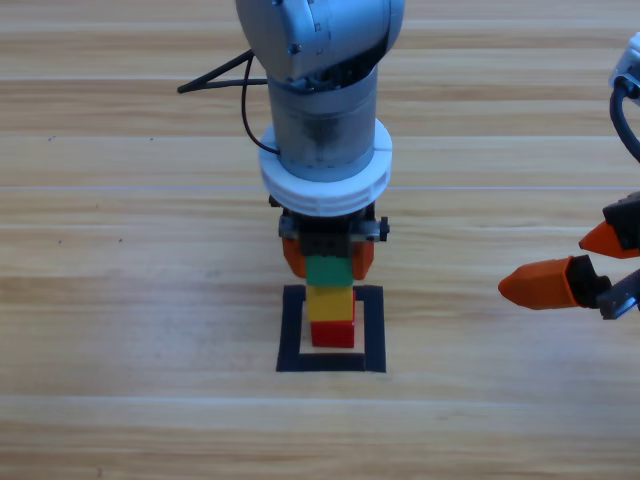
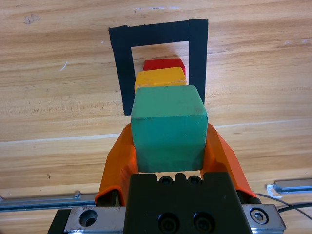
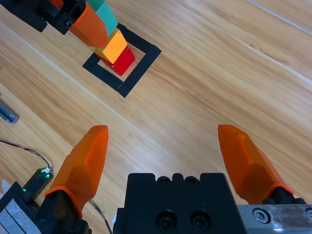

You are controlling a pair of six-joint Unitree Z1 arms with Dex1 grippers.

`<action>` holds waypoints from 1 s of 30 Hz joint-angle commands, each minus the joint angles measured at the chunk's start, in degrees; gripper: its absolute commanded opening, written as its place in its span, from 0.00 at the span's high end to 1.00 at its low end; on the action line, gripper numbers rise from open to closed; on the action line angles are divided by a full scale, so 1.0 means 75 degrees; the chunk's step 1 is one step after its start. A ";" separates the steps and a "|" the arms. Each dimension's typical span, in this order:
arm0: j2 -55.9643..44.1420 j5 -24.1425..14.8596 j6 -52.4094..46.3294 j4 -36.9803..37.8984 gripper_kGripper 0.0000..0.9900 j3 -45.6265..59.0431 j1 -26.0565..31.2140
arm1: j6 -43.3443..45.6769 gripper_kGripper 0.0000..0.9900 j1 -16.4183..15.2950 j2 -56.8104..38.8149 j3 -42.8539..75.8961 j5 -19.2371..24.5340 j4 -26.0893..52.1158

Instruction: Stack the blocks in the rectangular block: red at the bottom, yellow in the middle, green on top

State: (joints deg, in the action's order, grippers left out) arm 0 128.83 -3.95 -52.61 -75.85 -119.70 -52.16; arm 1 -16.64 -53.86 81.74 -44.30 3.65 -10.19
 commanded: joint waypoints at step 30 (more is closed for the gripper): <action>0.0647 -0.0082 0.0041 -0.0023 0.79 0.0069 -0.0159 | 0.0110 0.00 0.0197 0.0562 0.0094 0.0029 0.0164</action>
State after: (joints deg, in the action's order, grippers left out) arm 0 130.31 -3.95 -52.57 -75.85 -119.74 -52.16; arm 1 -16.53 -53.86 82.32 -44.30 3.64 -10.19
